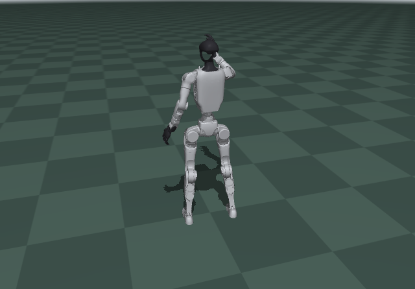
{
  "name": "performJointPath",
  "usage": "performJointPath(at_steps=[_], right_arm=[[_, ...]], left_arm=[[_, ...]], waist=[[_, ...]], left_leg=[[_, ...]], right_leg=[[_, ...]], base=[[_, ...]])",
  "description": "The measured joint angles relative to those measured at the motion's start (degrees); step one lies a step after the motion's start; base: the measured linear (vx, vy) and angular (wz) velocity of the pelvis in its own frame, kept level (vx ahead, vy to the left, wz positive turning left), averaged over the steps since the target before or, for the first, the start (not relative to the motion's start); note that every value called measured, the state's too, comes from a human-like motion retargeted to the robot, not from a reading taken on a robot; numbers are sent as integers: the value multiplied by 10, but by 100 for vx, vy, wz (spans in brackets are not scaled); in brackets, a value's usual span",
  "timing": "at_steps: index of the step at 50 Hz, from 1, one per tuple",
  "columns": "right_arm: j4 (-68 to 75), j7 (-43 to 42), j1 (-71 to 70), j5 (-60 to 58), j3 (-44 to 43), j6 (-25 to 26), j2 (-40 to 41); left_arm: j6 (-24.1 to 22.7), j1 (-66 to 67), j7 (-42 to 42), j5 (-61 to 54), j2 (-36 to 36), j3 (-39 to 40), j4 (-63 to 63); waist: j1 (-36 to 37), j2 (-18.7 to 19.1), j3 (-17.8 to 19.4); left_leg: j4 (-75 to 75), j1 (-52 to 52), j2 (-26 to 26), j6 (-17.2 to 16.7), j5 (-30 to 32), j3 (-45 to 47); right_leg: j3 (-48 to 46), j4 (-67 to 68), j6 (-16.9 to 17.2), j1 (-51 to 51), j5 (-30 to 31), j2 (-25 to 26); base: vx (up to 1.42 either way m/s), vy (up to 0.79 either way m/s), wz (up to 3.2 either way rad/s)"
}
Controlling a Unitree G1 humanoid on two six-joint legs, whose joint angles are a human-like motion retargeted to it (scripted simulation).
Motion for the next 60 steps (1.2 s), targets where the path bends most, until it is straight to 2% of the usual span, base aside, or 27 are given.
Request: performJointPath(at_steps=[5, 10, 15, 17, 20, 22, 25, 27, 33, 37, 39, 42, 46, 60], right_arm=[[226, 2, -174, -55, 112, 43, 2], [510, 36, -305, 1, 191, 62, 45], [693, 62, -361, 121, 145, 54, 48], [701, 92, -359, 158, 130, 28, 33], [710, 45, -353, 144, 122, 49, 15], [699, 20, -345, 149, 121, 49, 9], [693, 57, -337, 86, 141, 68, -4], [684, 35, -336, 148, 127, 39, -1], [678, 15, -334, 125, 133, 51, 0], [639, 21, -318, 129, 133, 37, 2], [610, -3, -304, 127, 129, 37, 5], [543, 2, -273, 95, 131, 39, 5], [411, -26, -210, 142, 110, 0, 19], [-59, 41, 38, 158, 48, -69, 55]], left_arm=[[-11, -9, -8, 3, 7, -17, 14], [-17, -24, -19, 2, 12, -28, 33], [-17, -34, -31, -5, 14, -15, 47], [-18, -32, -42, -9, 13, -7, 52], [-15, -27, -25, -15, 13, 2, 60], [-16, -20, -19, -16, 12, 3, 67], [-10, -7, -36, -4, 11, 4, 80], [-14, -1, -25, -7, 11, 3, 88], [-12, 16, -21, -3, 9, 15, 107], [-11, 26, -23, -7, 7, 21, 105], [-11, 29, -15, -10, 6, 22, 101], [-7, 32, -19, -9, 3, 25, 92], [-6, 31, -2, -23, -5, 28, 79], [8, 21, 4, -27, -15, 32, 23]], waist=[[10, -2, -9], [27, -10, -16], [48, -23, -20], [54, -28, -21], [61, -35, -23], [60, -36, -23], [61, -38, -25], [62, -39, -26], [63, -38, -28], [65, -36, -29], [65, -35, -28], [65, -32, -28], [63, -26, -25], [59, -13, -8]], left_leg=[[0, -1, 3, -5, -2, 0], [-1, -4, 3, -10, -3, -9], [-2, -8, 0, -13, -2, -27], [-3, -9, -3, -12, 0, -35], [-5, -12, -5, -13, 1, -45], [-7, -11, -7, -15, 2, -53], [-8, -12, -9, -14, 4, -60], [-9, -13, -10, -16, 3, -63], [-10, -12, -11, -18, 4, -68], [-9, -11, -12, -17, 4, -67], [-9, -10, -12, -17, 4, -65], [-8, -10, -11, -14, 4, -61], [-5, -8, -11, -13, 3, -57], [4, -10, -11, -3, 4, -44]], right_leg=[[-4, -5, 1, 3, 2, 2], [-15, -11, 3, 8, 5, 1], [-34, -14, 5, 15, 5, -3], [-42, -14, 5, 18, 3, -5], [-52, -2, 4, 14, -2, -9], [-60, -11, 6, 23, 0, -10], [-68, -10, 6, 26, -2, -13], [-71, -2, 4, 22, -5, -15], [-76, -12, 7, 31, -2, -15], [-75, -12, 6, 31, -2, -15], [-73, -12, 6, 31, -2, -15], [-69, -12, 5, 30, -3, -15], [-63, -12, 4, 30, -3, -13], [-46, -10, -1, 23, -6, -11]], base=[[0, 0, 0], [1, 0, 13], [2, 1, 34], [2, 1, 37], [2, 1, 32], [2, 2, 34], [2, 1, 23], [0, 0, 0], [0, 0, 0], [0, 0, 0], [0, 0, 0], [0, 0, 0], [0, 0, 0], [0, 0, 0]])
